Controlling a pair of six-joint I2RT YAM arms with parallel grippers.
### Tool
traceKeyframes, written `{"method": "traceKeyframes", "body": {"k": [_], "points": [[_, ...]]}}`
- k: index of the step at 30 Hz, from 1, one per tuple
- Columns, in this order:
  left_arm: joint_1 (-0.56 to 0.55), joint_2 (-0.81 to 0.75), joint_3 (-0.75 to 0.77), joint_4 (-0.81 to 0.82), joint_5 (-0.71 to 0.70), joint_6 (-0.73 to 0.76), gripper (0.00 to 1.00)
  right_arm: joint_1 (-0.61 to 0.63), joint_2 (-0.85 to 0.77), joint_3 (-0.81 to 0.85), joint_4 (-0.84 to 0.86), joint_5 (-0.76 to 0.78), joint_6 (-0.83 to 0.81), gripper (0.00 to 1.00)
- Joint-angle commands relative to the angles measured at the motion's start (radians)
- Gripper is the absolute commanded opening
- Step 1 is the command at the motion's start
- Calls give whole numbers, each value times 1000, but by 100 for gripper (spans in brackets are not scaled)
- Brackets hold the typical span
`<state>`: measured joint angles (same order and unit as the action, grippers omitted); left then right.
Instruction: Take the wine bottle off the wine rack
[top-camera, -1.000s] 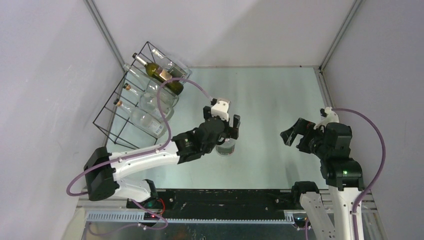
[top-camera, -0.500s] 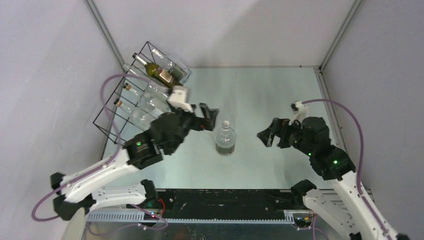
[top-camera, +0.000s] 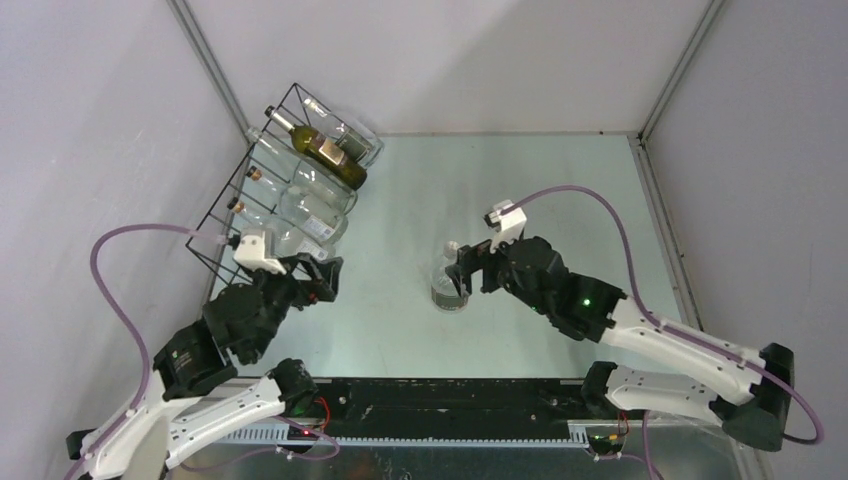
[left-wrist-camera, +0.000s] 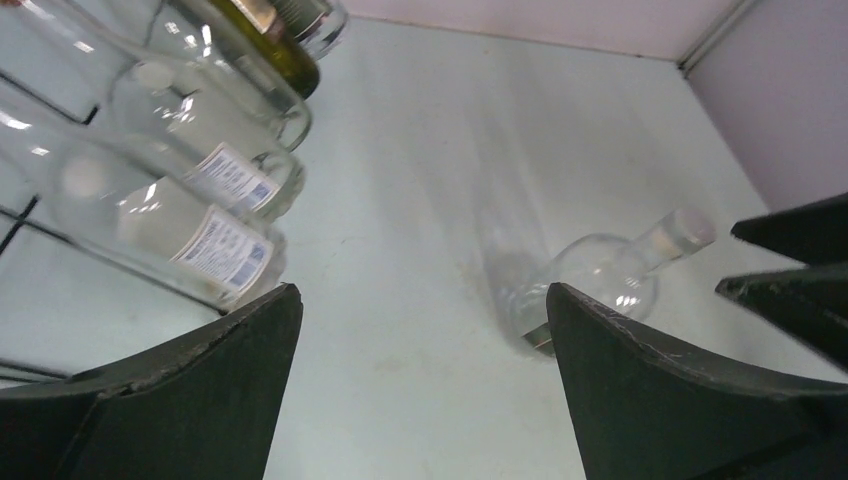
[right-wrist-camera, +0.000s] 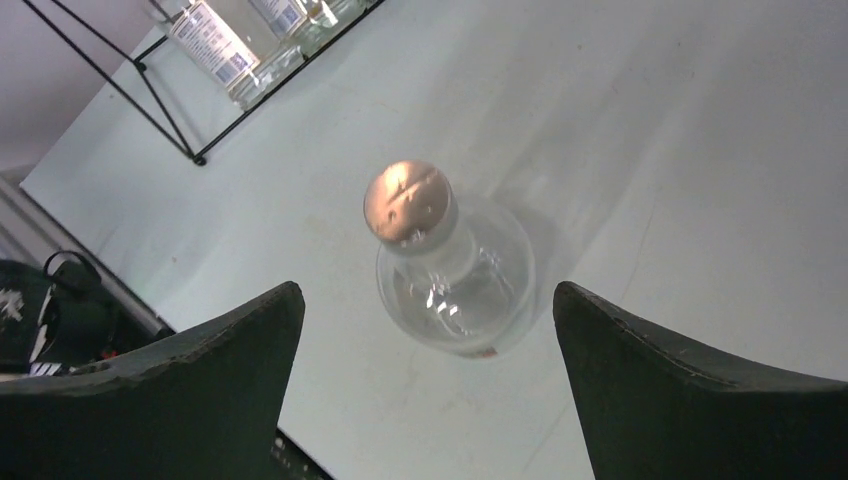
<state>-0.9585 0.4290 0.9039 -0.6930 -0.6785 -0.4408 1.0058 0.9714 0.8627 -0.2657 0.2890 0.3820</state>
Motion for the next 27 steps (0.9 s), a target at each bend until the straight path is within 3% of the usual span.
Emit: {"method": "traceKeyframes", "body": {"k": [1, 6, 14, 27], "points": [[4, -91, -20, -129, -72, 48, 100, 14, 82, 4, 207, 68, -25, 96], [4, -150, -72, -123, -73, 97, 100, 48, 170, 19, 288, 105, -17, 90], [4, -102, -107, -107, -15, 140, 99, 95, 335, 116, 230, 228, -48, 78], [4, -108, -117, -96, -2, 150, 97, 123, 372, 139, 231, 340, -64, 56]]}}
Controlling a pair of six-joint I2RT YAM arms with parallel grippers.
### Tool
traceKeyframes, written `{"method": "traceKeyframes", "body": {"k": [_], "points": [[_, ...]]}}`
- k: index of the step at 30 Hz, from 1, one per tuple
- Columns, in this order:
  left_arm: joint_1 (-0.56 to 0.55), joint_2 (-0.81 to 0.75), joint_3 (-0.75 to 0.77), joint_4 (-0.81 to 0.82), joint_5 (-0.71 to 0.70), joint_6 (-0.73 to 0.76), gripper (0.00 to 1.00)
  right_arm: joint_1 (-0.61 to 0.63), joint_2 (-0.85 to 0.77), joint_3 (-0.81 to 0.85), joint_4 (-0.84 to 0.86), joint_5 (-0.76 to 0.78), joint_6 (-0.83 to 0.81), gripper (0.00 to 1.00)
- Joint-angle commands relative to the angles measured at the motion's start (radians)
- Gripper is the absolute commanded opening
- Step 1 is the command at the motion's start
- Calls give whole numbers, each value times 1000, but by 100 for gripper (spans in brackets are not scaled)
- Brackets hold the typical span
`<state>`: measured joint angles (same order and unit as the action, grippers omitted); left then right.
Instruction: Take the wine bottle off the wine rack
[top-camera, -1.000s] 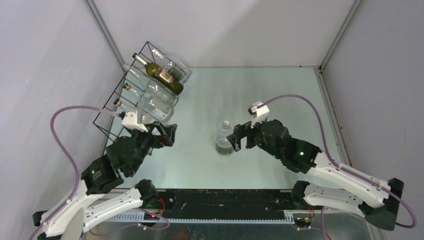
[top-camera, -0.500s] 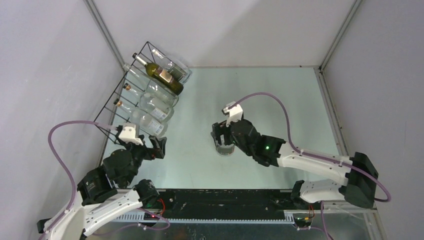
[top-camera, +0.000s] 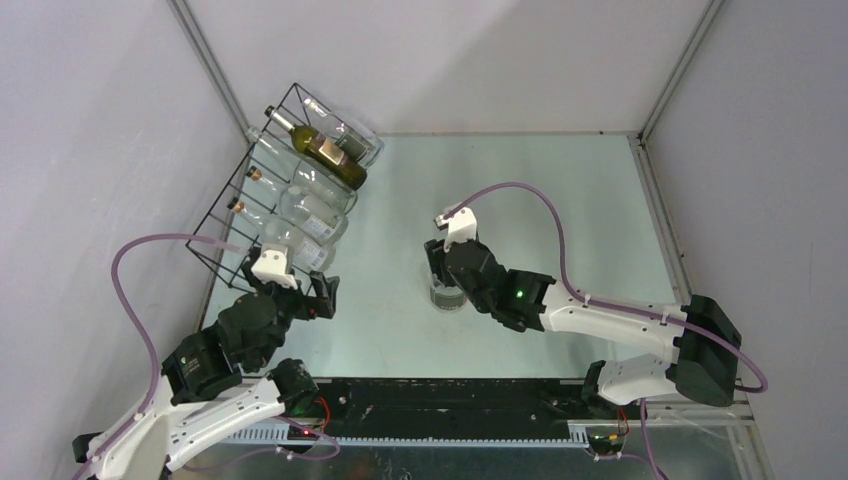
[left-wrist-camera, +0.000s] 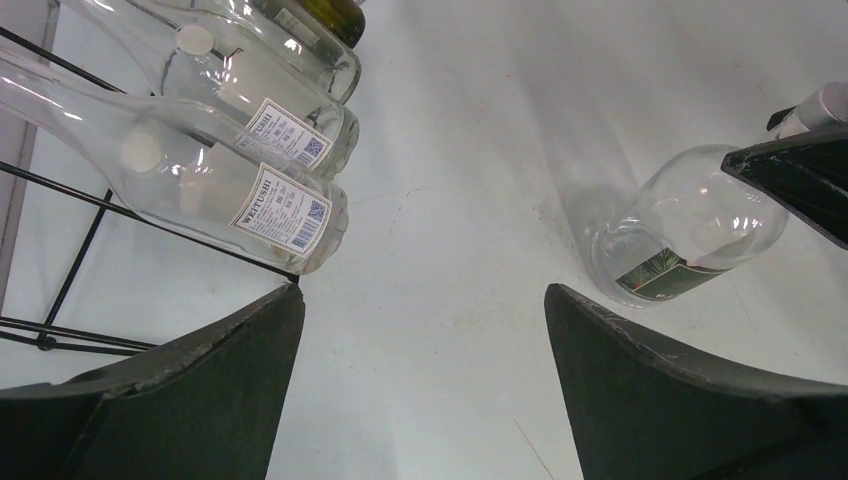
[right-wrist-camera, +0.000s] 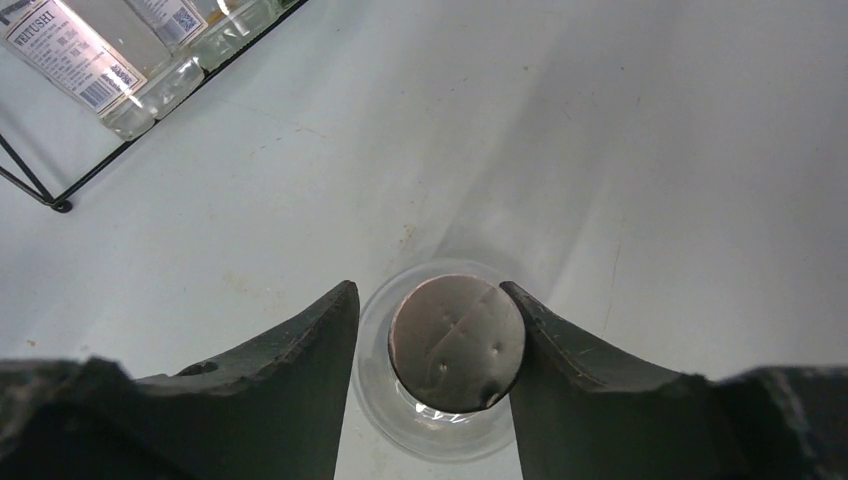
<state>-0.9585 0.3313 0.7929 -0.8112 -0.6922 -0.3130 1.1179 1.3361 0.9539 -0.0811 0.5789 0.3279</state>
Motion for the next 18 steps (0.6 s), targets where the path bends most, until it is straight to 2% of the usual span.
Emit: {"method": "traceKeyframes", "body": {"k": [1, 2, 5, 11, 14, 17, 18], "points": [[4, -10, -6, 23, 12, 22, 97, 10, 9, 48, 48, 51, -9, 54], [4, -9, -7, 23, 13, 22, 97, 11, 13, 48, 49, 51, -9, 52], [4, -8, -10, 24, 16, 22, 97, 7, 22, 48, 46, 34, -11, 36], [4, 2, -13, 31, 24, 27, 98, 0, 38, 48, 6, 16, 19, 42], [4, 3, -15, 32, 26, 29, 98, -15, 42, 48, -4, -5, 31, 42], [4, 0, -14, 33, 22, 29, 98, -41, 38, 48, -7, -42, 33, 35], [4, -2, -14, 32, 21, 29, 98, -56, 36, 48, -8, -48, 33, 27]]}}
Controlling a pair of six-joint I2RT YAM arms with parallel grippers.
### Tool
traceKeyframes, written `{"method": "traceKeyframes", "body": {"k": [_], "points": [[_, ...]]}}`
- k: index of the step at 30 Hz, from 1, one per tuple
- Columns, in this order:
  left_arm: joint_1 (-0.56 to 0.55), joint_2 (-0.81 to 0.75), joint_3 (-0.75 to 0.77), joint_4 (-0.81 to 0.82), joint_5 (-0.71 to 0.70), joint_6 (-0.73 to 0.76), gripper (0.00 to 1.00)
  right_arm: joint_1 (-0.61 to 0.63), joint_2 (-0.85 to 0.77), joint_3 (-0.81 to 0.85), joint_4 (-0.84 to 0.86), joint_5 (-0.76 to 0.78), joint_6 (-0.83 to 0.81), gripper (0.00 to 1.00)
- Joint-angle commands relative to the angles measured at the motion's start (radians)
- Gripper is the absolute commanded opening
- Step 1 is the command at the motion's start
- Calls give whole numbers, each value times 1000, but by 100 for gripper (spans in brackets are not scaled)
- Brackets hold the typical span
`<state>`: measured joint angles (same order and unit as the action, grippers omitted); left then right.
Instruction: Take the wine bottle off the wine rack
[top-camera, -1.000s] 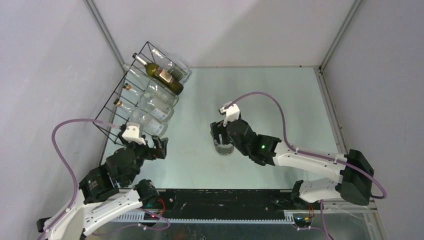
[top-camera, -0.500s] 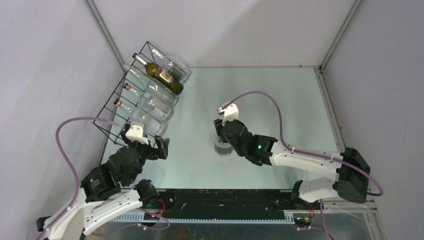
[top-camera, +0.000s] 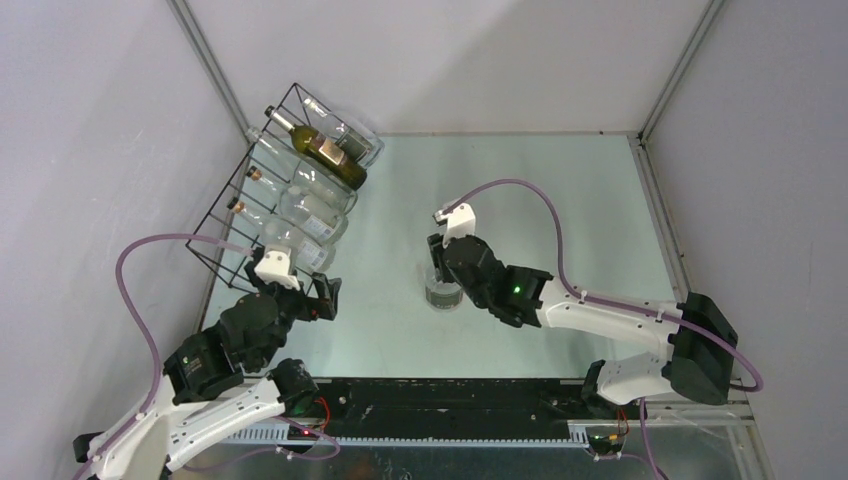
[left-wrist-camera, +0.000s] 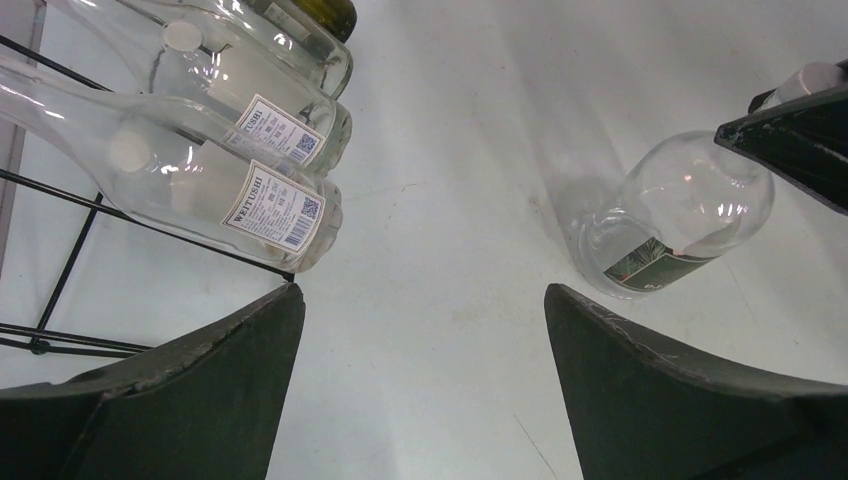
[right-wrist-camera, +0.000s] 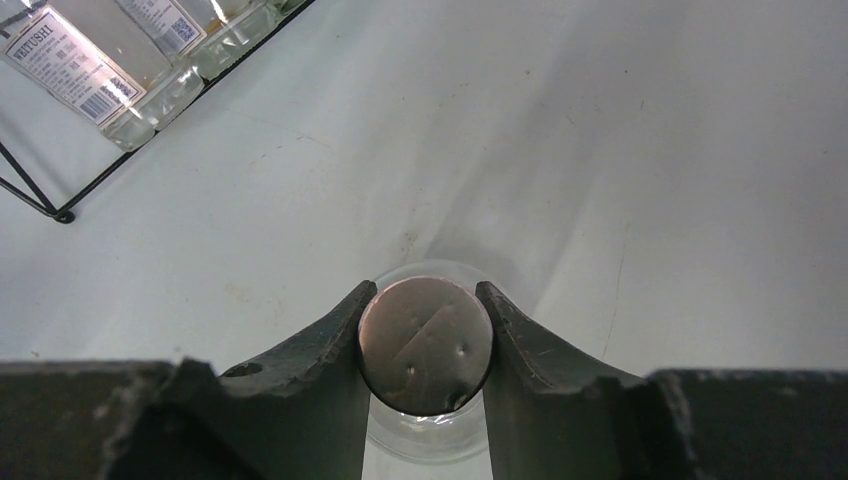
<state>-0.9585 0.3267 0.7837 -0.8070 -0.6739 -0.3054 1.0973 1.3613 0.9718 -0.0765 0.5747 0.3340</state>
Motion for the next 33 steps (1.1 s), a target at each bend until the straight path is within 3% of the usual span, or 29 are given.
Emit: {"method": "traceKeyframes", "body": {"k": [1, 4, 6, 21, 33], "points": [[4, -1, -3, 28, -2, 20, 98, -43, 6, 30, -14, -54, 28, 22], [4, -9, -3, 28, -5, 20, 97, -91, -2, 30, -16, -70, 31, 4], [4, -14, -2, 29, -9, 20, 97, -124, -12, 30, -9, -84, 24, 0], [4, 62, 15, 39, -14, 15, 97, -421, -3, 38, 160, -243, -97, 0], [4, 27, 1, 50, -66, -151, 99, -601, 137, 181, 263, -367, -209, 0]]}}
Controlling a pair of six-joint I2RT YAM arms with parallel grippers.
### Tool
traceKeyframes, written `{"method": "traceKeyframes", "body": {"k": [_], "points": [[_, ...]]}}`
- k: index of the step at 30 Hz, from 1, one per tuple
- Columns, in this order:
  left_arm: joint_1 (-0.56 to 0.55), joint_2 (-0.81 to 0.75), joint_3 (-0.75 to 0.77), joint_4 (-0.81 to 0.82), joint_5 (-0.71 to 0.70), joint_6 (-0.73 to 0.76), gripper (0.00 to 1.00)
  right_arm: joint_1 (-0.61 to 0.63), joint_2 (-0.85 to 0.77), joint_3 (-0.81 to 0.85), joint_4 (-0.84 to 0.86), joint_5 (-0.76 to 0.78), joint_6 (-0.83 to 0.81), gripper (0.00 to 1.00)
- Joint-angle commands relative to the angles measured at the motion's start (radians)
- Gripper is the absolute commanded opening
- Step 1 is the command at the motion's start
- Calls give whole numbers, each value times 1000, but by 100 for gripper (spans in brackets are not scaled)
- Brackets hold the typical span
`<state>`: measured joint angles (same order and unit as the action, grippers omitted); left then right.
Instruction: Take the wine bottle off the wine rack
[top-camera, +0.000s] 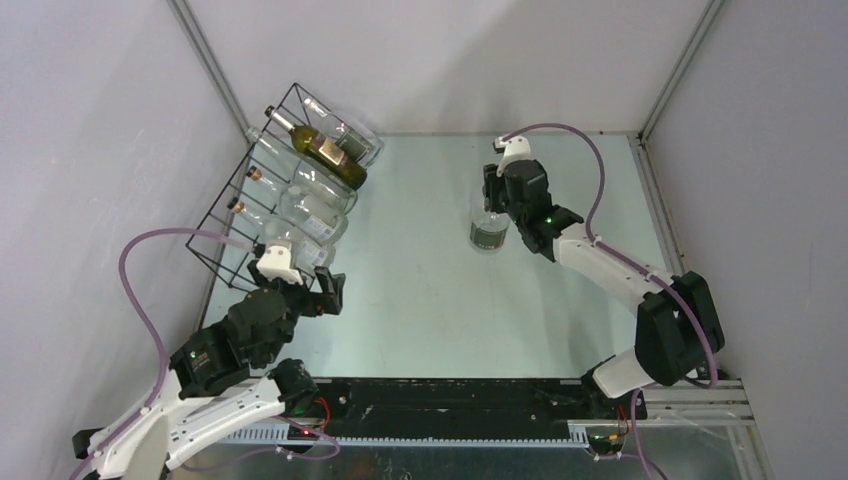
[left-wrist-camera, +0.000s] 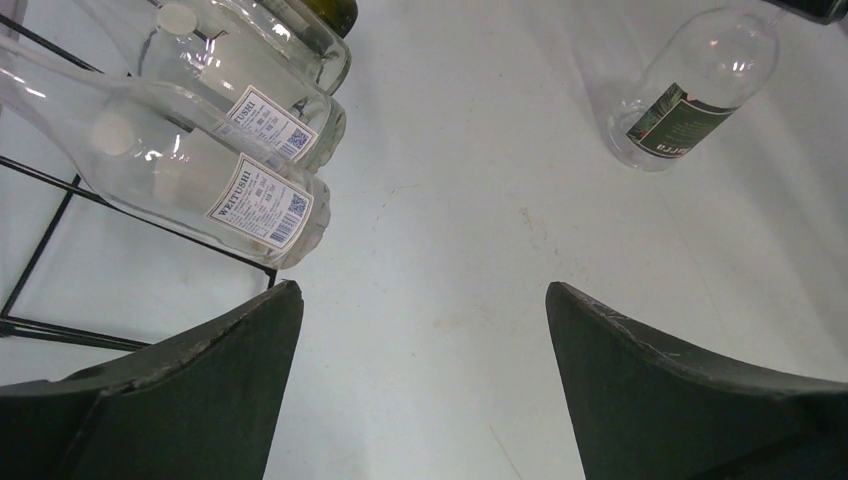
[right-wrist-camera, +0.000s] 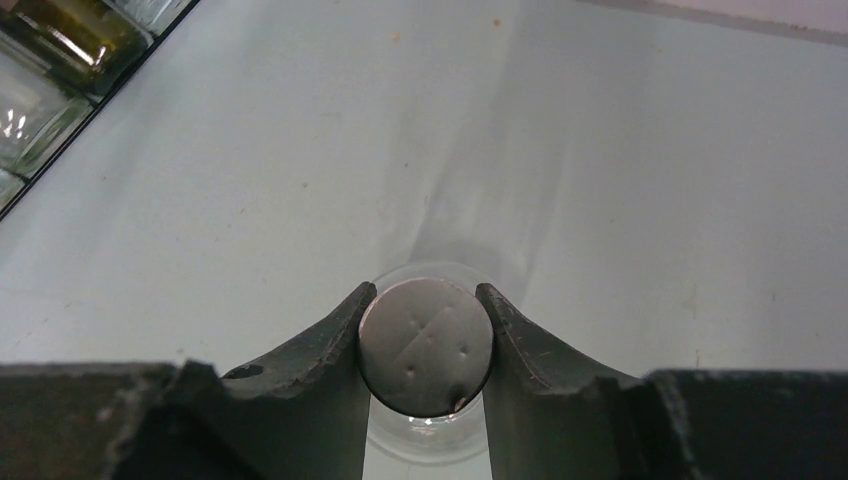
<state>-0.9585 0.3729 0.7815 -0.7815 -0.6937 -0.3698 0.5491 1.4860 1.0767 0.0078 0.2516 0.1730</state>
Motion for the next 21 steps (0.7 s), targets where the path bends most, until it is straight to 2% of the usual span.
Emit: {"method": "traceKeyframes", "body": {"k": [1, 9, 14, 19, 21], "points": [[4, -29, 0, 15, -50, -105, 99, -61, 19, 77, 195, -50, -59, 0], [4, -79, 5, -34, -54, -139, 100, -172, 131, 159, 266, -111, -49, 0], [4, -102, 11, -42, -101, -130, 100, -182, 185, 200, 260, -143, -86, 1], [4, -128, -7, -43, -109, -138, 100, -179, 196, 199, 227, -160, -108, 32], [4, -141, -9, -39, -111, -137, 100, -179, 192, 201, 215, -171, -110, 39]]}}
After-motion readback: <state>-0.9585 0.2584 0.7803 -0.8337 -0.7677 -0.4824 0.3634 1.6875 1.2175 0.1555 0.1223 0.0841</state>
